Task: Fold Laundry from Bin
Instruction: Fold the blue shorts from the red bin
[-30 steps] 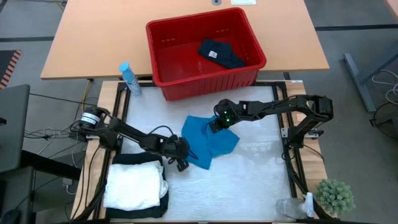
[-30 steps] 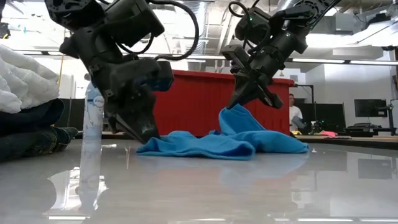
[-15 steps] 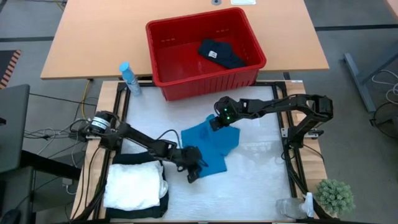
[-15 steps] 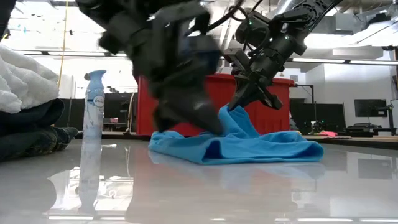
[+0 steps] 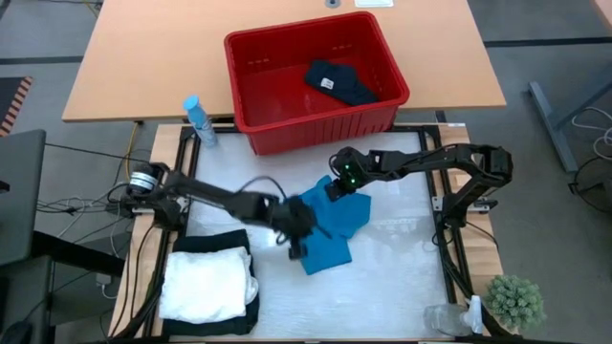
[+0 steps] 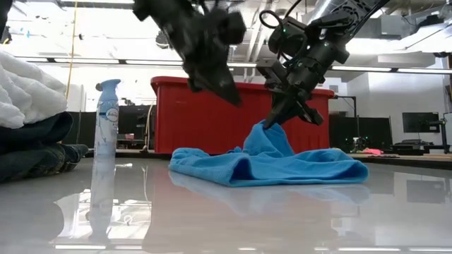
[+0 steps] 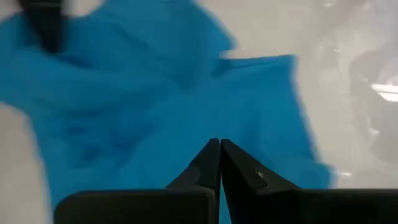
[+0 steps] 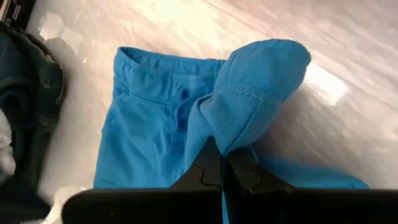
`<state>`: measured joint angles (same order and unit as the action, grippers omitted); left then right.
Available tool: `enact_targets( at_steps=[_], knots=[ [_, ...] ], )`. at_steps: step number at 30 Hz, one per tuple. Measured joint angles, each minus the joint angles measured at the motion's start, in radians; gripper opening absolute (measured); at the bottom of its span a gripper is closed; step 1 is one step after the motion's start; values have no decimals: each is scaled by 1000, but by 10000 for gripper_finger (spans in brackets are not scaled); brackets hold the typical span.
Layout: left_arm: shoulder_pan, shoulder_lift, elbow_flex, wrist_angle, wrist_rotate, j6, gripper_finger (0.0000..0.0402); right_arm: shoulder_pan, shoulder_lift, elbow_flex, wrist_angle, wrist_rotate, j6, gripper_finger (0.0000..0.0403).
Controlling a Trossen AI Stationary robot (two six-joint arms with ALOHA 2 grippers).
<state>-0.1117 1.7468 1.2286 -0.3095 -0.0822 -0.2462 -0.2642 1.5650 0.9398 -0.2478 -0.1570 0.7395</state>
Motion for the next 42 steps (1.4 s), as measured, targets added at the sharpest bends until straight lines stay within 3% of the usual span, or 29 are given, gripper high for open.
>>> enact_targets(
  at_steps=[9, 16, 26, 32, 42],
  knots=[
    [256, -10, -134, 167, 142, 98, 0, 5, 0, 0, -4, 0, 0, 19],
    [345, 13, -173, 241, 288, 98, 0, -19, 0, 0, -2, 0, -45, 19],
    [365, 148, -153, 269, 332, 100, 0, -27, 0, 0, -6, -3, -78, 19],
    [396, 154, -150, 245, 258, 152, 0, -25, 0, 0, -6, -4, -35, 19],
    [449, 153, -150, 182, 282, 263, 0, 22, 0, 80, -3, -78, -30, 19]
  ],
)
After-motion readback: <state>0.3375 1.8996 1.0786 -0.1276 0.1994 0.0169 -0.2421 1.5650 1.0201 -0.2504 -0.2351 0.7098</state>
